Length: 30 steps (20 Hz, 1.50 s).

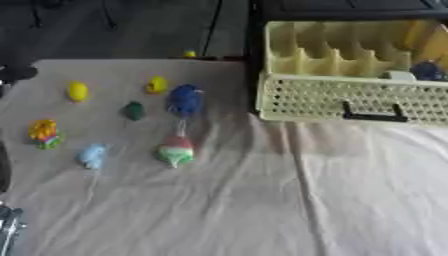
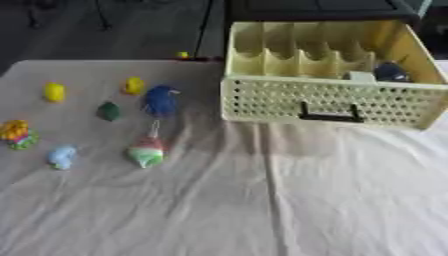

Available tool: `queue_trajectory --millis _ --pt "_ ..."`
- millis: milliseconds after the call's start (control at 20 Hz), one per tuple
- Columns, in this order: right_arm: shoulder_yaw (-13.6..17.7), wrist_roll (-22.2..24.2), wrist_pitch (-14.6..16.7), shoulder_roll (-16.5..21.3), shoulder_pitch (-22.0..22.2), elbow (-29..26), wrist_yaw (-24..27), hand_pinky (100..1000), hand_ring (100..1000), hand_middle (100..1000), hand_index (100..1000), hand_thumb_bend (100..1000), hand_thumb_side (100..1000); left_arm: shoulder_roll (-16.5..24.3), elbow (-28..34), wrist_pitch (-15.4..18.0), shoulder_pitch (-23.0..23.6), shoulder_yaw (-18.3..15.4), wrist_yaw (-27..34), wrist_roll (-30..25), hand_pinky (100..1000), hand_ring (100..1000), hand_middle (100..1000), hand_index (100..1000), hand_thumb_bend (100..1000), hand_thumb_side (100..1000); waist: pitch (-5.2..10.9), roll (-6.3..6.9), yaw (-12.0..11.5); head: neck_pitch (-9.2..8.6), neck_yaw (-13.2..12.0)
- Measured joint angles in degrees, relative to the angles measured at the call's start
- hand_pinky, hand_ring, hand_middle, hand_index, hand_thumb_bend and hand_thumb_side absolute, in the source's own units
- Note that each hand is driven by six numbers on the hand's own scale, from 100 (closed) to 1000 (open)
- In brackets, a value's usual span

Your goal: Pick up objects from table and place into drawer.

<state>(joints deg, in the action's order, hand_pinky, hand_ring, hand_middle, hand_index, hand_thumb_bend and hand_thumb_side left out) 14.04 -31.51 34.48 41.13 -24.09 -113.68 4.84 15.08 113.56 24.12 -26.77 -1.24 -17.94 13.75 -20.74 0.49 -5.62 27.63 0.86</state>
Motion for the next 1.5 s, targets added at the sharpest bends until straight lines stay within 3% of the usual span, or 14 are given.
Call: queue_trajectory --millis 50,200,450,750,1150,1500 --pt "0.21 -1.25 0.62 -0.41 0.08 0.0 -0.68 350 480 432 841 100 737 0.61 0.0 -0.06 0.0 0.0 -0.47 -0.07 698 768 790 963 271 746 0.01 0.41 -0.07 0.34 -0.34" --pt "1.66 -3.23 1.7 -2.22 1.19 0.0 -2.98 360 487 445 826 100 723 3.32 0.0 -1.02 -0.05 -0.12 -2.38 -1.18 697 769 791 965 254 718 0.01 1.81 -0.02 0.95 -1.05" --pt "2.26 -3.32 1.61 -4.58 2.31 0.0 -6.23 358 482 445 813 100 700 9.14 0.0 -4.07 0.93 -0.52 -6.11 -3.8 698 774 803 977 221 705 0.02 2.04 0.74 1.05 -1.64" --pt "1.53 -4.38 0.55 -6.5 3.29 0.0 -9.74 364 478 444 808 100 686 16.96 0.0 -8.9 0.95 0.93 -11.04 -7.41 730 807 840 1000 278 705 0.02 2.4 2.04 1.49 -1.7" --pt "0.01 -6.7 -1.13 -8.05 3.43 0.0 -12.55 371 473 442 801 100 671 27.95 -0.01 -15.41 1.03 4.05 -17.0 -14.05 795 868 895 1000 282 790 0.02 3.05 4.12 1.49 -2.48" --pt "-0.6 -6.87 -1.3 -8.58 3.89 0.0 -12.79 377 470 440 797 100 668 35.68 -5.61 -16.83 1.33 5.77 -20.34 -19.87 814 886 897 1000 273 815 0.21 3.33 4.97 1.49 -3.71"
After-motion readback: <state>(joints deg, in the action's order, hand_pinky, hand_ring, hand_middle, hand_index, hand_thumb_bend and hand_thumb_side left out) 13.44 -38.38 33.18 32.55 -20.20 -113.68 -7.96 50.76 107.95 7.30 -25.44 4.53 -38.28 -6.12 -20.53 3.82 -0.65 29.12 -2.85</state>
